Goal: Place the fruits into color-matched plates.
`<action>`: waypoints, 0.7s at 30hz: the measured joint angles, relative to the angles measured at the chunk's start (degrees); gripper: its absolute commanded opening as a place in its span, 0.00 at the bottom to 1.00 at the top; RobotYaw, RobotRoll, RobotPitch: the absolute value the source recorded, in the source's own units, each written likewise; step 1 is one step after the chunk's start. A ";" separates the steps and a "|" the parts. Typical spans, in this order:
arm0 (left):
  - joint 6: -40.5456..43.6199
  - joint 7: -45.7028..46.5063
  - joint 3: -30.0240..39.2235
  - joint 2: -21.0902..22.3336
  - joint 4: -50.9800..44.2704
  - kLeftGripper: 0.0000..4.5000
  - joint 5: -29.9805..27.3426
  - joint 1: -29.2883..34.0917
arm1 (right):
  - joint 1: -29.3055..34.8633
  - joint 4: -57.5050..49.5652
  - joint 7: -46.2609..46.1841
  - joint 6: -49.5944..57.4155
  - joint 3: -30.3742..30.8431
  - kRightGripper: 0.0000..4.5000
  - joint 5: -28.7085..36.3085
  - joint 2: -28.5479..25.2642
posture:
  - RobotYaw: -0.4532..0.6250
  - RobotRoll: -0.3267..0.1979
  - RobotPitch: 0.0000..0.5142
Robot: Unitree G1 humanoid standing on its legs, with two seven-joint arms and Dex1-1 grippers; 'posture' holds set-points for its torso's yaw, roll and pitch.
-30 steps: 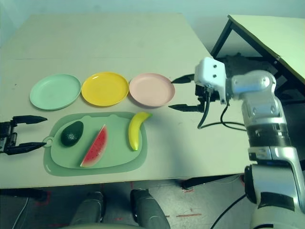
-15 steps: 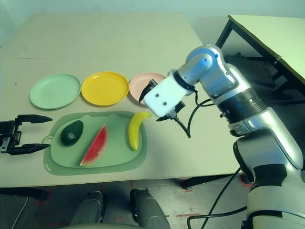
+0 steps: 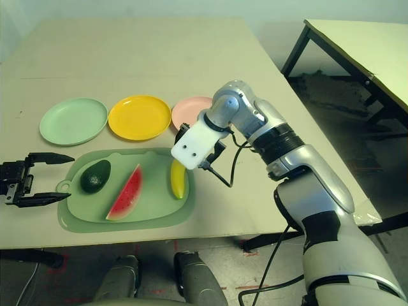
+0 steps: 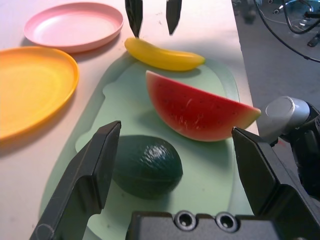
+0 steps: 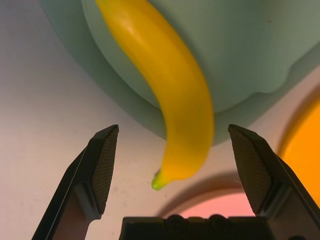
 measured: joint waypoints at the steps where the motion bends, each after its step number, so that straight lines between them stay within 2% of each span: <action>1: 0.03 0.00 0.00 0.00 0.00 1.00 0.01 -0.14 | 0.07 0.01 0.02 0.00 0.00 0.98 -0.15 0.15 | 0.46 0.62 0.32; 6: 0.17 0.19 0.00 -0.01 0.00 1.00 0.03 -0.37 | 2.24 0.77 -0.86 -0.01 0.31 0.98 -2.06 1.97 | 0.46 0.62 0.33; 17: -0.10 0.39 -0.07 -0.16 -0.42 1.00 0.26 0.81 | 1.98 4.60 -3.59 -2.01 0.35 0.98 -5.82 4.53 | 0.47 0.62 0.33; 21: -0.33 0.54 -0.07 -0.16 -0.43 1.00 0.26 1.13 | 1.98 4.55 -2.91 -1.97 0.32 0.78 -5.75 4.53 | 0.47 0.62 0.34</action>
